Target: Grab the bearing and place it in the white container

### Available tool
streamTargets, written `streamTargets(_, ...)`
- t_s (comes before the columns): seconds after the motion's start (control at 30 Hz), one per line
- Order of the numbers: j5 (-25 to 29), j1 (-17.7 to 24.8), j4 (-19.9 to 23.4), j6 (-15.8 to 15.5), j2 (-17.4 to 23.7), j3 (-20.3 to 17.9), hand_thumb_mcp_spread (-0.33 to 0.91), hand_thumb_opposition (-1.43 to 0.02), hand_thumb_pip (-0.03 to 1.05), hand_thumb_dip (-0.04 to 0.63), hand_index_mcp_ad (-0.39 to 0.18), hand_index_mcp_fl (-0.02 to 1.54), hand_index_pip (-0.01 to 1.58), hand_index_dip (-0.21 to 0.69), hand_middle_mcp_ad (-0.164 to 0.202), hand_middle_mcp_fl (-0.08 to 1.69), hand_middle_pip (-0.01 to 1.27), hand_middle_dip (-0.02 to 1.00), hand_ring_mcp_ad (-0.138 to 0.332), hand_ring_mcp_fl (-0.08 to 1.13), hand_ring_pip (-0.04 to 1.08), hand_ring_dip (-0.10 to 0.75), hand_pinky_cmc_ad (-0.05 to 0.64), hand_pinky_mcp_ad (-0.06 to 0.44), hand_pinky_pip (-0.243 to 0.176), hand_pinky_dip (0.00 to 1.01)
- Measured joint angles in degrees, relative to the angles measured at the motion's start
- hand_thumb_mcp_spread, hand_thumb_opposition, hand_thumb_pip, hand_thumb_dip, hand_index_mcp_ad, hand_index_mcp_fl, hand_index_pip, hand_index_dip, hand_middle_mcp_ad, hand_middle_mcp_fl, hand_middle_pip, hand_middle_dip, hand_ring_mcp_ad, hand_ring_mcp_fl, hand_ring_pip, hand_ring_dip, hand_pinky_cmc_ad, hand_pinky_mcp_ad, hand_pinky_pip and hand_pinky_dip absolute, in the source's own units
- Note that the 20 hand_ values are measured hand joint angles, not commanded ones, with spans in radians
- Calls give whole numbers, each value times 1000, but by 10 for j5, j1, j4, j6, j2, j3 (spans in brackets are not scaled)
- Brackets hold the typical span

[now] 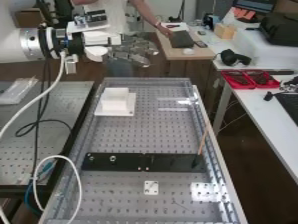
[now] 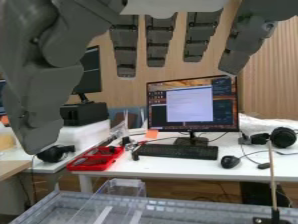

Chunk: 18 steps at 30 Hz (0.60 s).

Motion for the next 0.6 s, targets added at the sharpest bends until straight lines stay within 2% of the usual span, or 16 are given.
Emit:
streamTargets(0.27, -41, -72, 2, 6, -69, 105, 375, -695, 340, 150, -89, 215, 105, 361, 23, 24, 143, 204, 140, 0, 93, 59, 382, 279, -93, 283)
streamTargets(0.47, -44, -93, -6, 12, -82, 140, 379, -695, 339, 147, -87, 218, 103, 361, 23, 24, 143, 204, 143, 0, 93, 59, 394, 293, -89, 290)
streamTargets(0.6, -39, -97, -14, 5, -80, 149, 375, -695, 335, 148, -87, 218, 103, 361, 23, 24, 143, 204, 140, 0, 93, 59, 394, 297, -89, 290)
